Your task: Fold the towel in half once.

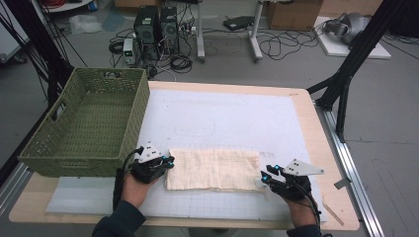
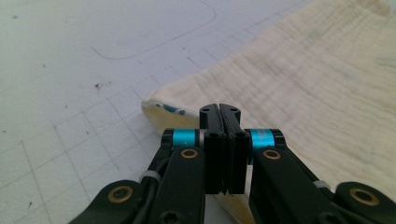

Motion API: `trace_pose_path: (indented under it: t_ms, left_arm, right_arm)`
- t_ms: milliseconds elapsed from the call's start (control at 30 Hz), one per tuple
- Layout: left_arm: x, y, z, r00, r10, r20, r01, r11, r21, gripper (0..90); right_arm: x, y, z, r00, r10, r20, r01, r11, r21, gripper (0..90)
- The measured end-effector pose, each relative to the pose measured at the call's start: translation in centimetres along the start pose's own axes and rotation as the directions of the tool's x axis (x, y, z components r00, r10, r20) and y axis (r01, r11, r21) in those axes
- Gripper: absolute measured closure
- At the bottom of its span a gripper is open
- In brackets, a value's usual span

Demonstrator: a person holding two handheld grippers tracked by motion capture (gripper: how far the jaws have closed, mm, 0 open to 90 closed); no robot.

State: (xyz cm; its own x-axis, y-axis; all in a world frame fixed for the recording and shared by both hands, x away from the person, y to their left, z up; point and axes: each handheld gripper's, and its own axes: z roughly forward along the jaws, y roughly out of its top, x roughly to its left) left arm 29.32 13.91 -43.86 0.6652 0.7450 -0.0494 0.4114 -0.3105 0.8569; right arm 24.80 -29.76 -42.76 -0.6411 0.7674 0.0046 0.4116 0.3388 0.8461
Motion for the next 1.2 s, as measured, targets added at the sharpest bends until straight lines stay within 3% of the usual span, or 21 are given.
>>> trace_pose_path:
  t_ms: [133,367,500,600,733,767,833,933,1167,1200]
  left_arm:
    - [0.6,0.5,-0.5,0.9995,-0.021,-0.023,0.020,0.9992,-0.033,87.9]
    - [0.8,0.2,0.0,0.9983,-0.014,-0.057,0.015,0.9998,0.016,88.0]
    - [1.0,0.0,0.1,0.9982,-0.019,-0.057,0.020,0.9995,0.024,88.0]
    - [1.0,0.0,0.1,0.9982,-0.019,-0.057,0.020,0.9996,0.022,88.1]
    - [1.1,0.0,0.1,0.9983,-0.020,-0.054,0.021,0.9995,0.024,88.1]
    - [1.1,-0.1,0.1,0.9982,-0.025,-0.055,0.027,0.9994,0.022,88.1]
    - [1.2,-0.1,0.0,0.9982,-0.028,-0.054,0.029,0.9993,0.021,88.1]
    - [1.3,0.0,-0.2,0.9984,-0.037,-0.044,0.037,0.9992,0.013,88.0]
    - [1.5,0.0,-0.4,0.9978,-0.057,-0.034,0.057,0.9983,0.012,87.9]
    - [1.5,-0.1,-0.3,0.9979,-0.056,-0.033,0.057,0.9982,0.019,87.9]
  right_arm:
    - [0.2,0.0,0.2,1.0000,-0.003,-0.007,0.003,1.000,0.004,65.8]
    - [0.7,0.2,0.6,0.9997,-0.015,-0.021,0.016,1.000,0.026,64.4]
    - [1.4,0.1,1.1,0.9939,-0.058,-0.094,0.063,0.997,0.050,63.9]
    - [1.7,0.0,1.7,0.9883,-0.055,-0.142,0.065,0.995,0.070,63.9]
    - [2.1,-0.4,2.8,0.9854,-0.067,-0.157,0.090,0.985,0.146,72.7]
    - [2.1,-0.5,3.0,0.9848,-0.069,-0.159,0.093,0.985,0.143,75.2]
    - [2.1,-0.4,3.0,0.9828,-0.063,-0.174,0.090,0.984,0.153,87.0]
    - [2.3,-0.4,2.8,0.9746,-0.099,-0.201,0.128,0.982,0.140,89.8]
    - [1.7,0.3,0.7,0.9553,-0.092,-0.281,0.112,0.992,0.057,89.9]
    - [1.8,0.2,0.6,0.9572,-0.093,-0.274,0.113,0.992,0.057,89.8]
